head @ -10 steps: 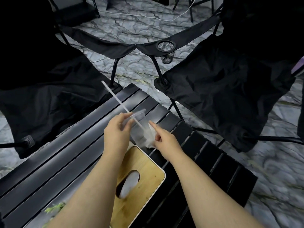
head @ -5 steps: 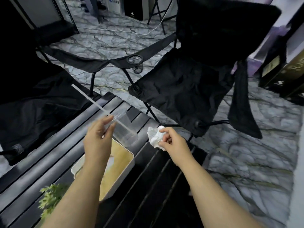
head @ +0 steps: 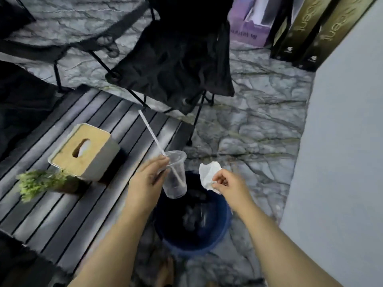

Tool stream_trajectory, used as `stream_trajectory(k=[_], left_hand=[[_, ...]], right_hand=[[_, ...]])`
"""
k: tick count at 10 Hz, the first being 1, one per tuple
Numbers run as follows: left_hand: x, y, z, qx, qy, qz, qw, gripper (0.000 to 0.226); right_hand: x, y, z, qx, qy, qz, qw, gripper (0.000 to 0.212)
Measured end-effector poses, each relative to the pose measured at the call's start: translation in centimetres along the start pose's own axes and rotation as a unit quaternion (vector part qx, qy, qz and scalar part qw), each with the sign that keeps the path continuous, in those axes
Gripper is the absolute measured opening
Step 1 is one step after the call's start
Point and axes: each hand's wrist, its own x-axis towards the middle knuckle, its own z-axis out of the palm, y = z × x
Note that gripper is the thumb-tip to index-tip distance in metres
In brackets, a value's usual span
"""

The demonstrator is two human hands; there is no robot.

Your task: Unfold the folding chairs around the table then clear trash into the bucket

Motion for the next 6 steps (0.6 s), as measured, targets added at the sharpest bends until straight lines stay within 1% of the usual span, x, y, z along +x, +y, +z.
stream_trajectory(k=[1, 2, 3, 4, 5, 6], left_hand=[[-2.2, -1.2, 3.1, 0.075, -0.086, -0.003, 0.993, 0.024], [-3.5, -3.7, 6.0, 0.132, -0.169, -0.020, 0.977, 0.024], [-4.0, -5.7, 8.4, 0.163, -0.204, -0.030, 0.965, 0.024], [-3.9, -7.8, 10.5, 0.173, -0.244, -0.051, 0.953, 0.026], [-3.5, -9.9, 12.1, 0.160, -0.274, -0.081, 0.945, 0.036], [-3.0, -10.9, 12.2, 0.173, -0.274, -0.119, 0.939, 0.039]], right_hand=[[-2.0, 4.6, 1.3, 0.003, -0.003, 0.047, 0.999, 0.035], [-2.7, 8.0, 3.3, 0.016, -0.018, 0.093, 0.995, 0.029], [-2.3, 10.8, 5.8, 0.016, -0.029, 0.119, 0.992, 0.030], [-1.3, 12.6, 7.9, 0.018, -0.033, 0.136, 0.990, 0.024], [-0.1, 14.1, 9.2, 0.015, -0.048, 0.151, 0.987, 0.013], [0.5, 14.8, 9.5, 0.018, -0.039, 0.175, 0.984, 0.030]])
